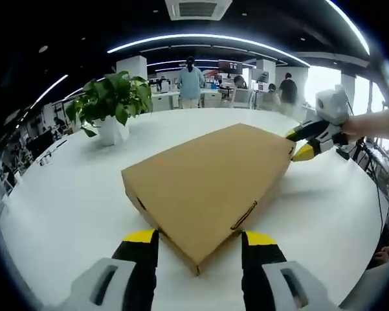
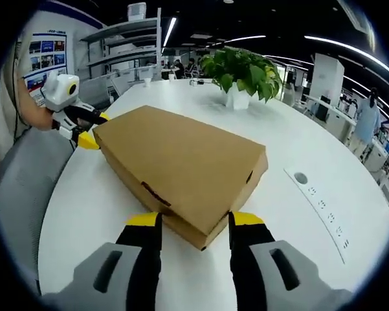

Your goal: Operate the shoe box by opening the lid, removing the specified soft item, and placing it in the target area until the item is outside and the box remains undamaged.

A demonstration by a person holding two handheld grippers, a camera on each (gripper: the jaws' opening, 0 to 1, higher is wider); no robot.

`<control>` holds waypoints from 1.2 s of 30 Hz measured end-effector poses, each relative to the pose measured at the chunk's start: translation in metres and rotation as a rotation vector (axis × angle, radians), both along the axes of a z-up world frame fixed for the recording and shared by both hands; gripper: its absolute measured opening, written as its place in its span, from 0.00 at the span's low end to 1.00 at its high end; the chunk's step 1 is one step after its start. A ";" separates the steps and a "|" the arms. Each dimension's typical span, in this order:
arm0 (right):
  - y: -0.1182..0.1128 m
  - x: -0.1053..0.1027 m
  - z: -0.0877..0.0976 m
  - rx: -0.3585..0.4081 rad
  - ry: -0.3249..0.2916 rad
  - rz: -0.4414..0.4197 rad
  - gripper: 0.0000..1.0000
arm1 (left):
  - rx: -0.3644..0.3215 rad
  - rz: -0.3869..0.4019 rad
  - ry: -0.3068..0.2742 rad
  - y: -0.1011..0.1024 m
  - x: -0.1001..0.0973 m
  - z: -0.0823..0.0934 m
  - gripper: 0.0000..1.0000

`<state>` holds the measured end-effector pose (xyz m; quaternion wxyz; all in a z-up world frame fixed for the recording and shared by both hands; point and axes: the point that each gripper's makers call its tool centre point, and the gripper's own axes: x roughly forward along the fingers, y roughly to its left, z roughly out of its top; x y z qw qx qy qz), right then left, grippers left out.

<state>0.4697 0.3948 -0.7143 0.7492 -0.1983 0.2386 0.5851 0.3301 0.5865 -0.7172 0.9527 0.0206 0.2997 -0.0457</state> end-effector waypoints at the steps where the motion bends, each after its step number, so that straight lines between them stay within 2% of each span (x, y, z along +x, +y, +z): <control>1: 0.000 0.000 0.000 0.000 0.000 0.000 0.38 | -0.002 0.002 0.000 0.001 0.000 0.000 0.52; 15: -0.001 -0.004 0.000 0.012 0.027 -0.066 0.35 | -0.008 0.011 0.027 0.000 0.001 0.000 0.51; 29: 0.004 -0.015 -0.001 0.011 0.033 -0.118 0.35 | -0.013 -0.008 0.056 0.012 0.000 0.000 0.50; 36: 0.007 -0.021 -0.001 -0.013 0.038 -0.154 0.35 | -0.014 -0.027 0.070 0.018 -0.001 -0.001 0.49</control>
